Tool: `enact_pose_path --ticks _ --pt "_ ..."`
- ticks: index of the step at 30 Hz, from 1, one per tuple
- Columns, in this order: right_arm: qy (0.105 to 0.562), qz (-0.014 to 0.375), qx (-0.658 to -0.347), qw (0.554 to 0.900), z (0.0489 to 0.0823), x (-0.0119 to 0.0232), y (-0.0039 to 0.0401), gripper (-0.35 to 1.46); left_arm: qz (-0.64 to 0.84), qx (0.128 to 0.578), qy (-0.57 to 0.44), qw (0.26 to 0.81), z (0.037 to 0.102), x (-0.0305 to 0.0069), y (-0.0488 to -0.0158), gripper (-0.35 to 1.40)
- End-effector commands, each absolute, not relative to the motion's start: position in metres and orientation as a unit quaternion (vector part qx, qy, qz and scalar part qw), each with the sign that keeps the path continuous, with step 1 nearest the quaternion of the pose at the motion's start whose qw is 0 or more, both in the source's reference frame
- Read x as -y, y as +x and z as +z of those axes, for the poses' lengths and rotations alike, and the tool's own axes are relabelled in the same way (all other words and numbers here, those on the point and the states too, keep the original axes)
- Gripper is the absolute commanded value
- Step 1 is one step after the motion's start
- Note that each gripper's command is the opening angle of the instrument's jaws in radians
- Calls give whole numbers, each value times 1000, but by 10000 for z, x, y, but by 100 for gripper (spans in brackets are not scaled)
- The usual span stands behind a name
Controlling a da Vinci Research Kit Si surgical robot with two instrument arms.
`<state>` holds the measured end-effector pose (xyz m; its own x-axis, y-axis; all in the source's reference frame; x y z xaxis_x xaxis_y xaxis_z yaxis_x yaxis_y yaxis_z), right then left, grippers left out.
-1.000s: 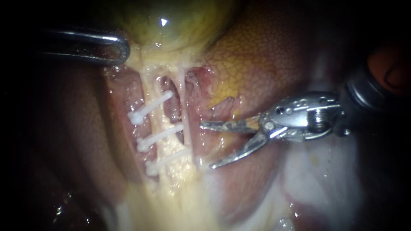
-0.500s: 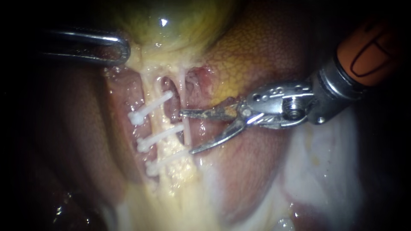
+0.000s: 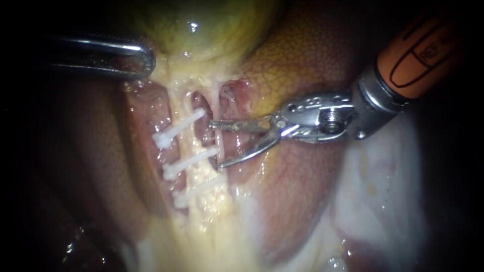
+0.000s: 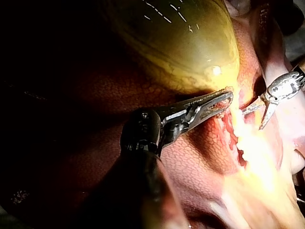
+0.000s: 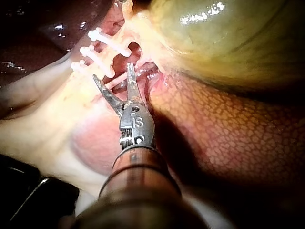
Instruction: Go to the cutting position left tube
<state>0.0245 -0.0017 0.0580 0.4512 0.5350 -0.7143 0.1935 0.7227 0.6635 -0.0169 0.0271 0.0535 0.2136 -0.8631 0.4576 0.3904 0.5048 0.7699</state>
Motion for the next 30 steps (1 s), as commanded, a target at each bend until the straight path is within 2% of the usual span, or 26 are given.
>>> enact_pose_path --ticks 1,5,12,21,30 --pt "358 111 -511 774 582 16 246 128 -426 460 257 735 535 -271 -169 -35" --pt "363 105 -513 771 586 14 250 128 -426 460 256 736 536 -271 -169 -35" --pt "385 87 -538 745 587 12 264 128 -426 460 257 736 537 -271 -169 -35" --pt "416 68 -568 707 585 10 280 116 -426 460 256 736 537 -271 -169 -35" --pt "438 49 -580 685 579 14 297 104 -426 460 257 736 537 -271 -169 -35"
